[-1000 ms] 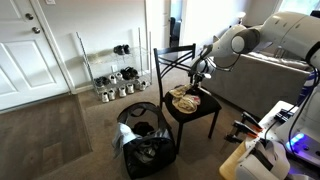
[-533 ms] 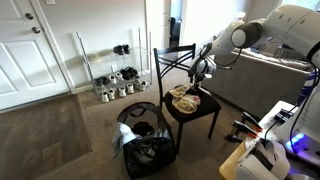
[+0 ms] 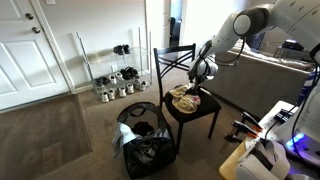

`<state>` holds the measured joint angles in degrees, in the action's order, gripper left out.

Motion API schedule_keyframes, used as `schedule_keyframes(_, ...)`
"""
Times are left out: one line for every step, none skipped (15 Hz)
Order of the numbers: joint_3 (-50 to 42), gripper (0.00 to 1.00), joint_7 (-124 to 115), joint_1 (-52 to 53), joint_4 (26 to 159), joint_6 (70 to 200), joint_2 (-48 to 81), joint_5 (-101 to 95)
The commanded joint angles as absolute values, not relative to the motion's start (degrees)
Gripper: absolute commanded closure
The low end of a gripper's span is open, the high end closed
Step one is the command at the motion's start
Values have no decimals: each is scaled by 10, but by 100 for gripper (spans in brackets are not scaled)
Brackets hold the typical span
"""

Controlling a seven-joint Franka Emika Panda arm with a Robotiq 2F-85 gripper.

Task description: Shift the sock from the chair to the laundry basket

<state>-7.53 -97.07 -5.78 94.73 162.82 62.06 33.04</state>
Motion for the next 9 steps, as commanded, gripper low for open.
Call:
schedule_keyframes(-72, 0, -957, -61, 1002, 1638, 580, 315)
schedule_keyframes(-71, 0, -955, -63, 1001, 1631, 580, 309)
schedule_keyframes(-72, 0, -956, -64, 999, 1627, 581, 303)
schedule_keyframes(-69, 0, -954, -68, 992, 1624, 584, 296)
schedule_keyframes(-68, 0, -954, -70, 985, 1621, 588, 290)
schedule_keyframes(-64, 0, -951, -76, 970, 1618, 598, 284)
schedule_keyframes(-63, 0, -953, -78, 958, 1612, 605, 279)
schedule_keyframes(-62, 0, -954, -80, 948, 1604, 611, 275)
schedule_keyframes(-64, 0, -959, -79, 940, 1602, 617, 272)
